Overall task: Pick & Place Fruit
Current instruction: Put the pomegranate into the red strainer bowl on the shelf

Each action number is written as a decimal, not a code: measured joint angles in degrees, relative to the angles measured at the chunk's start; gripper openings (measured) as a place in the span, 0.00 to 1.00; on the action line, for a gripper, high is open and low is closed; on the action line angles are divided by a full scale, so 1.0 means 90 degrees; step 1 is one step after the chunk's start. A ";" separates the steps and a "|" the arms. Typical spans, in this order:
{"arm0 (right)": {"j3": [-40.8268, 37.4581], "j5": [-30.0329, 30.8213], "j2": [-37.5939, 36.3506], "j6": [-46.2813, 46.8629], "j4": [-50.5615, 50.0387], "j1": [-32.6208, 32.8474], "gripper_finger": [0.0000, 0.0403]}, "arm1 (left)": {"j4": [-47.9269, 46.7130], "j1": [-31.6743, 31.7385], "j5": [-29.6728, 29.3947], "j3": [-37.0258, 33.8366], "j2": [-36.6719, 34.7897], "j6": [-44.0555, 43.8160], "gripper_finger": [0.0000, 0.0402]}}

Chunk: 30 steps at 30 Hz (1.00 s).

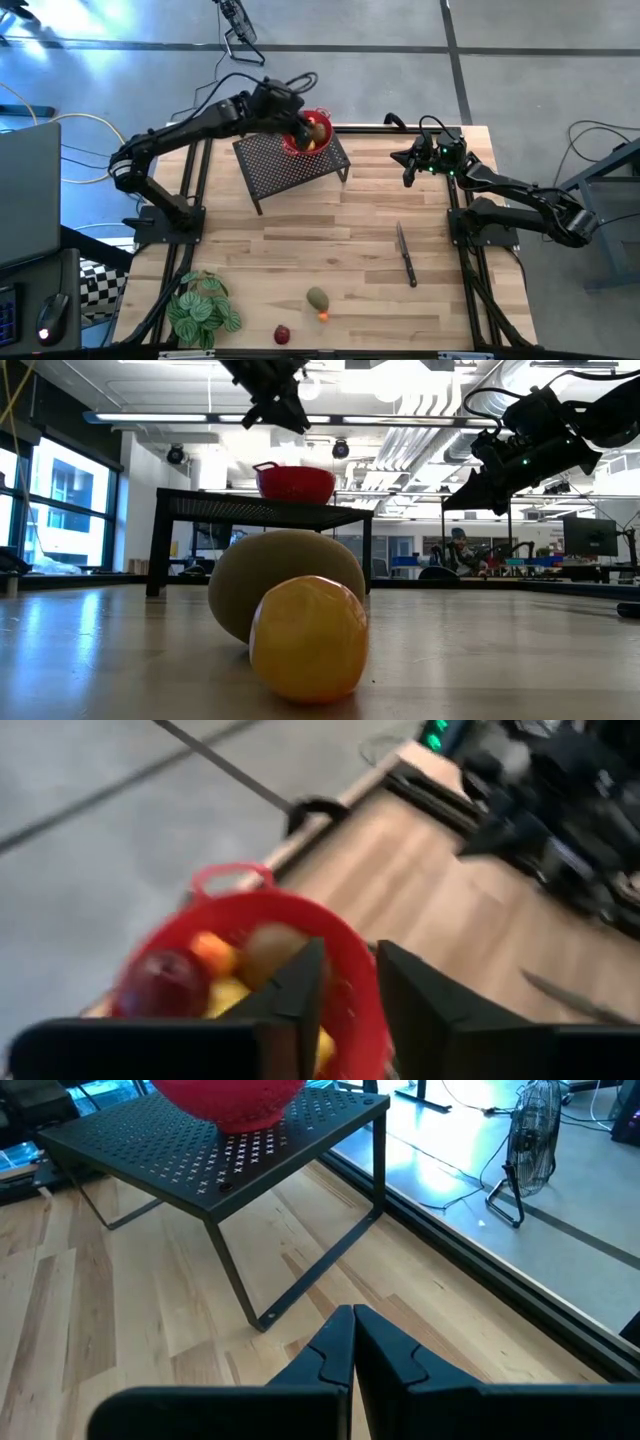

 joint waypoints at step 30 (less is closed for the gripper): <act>-0.0002 -0.0158 0.0000 0.0243 -0.0051 0.0106 0.01 | -0.1720 -0.5586 -0.1744 0.0002 0.0072 -0.1789 0.00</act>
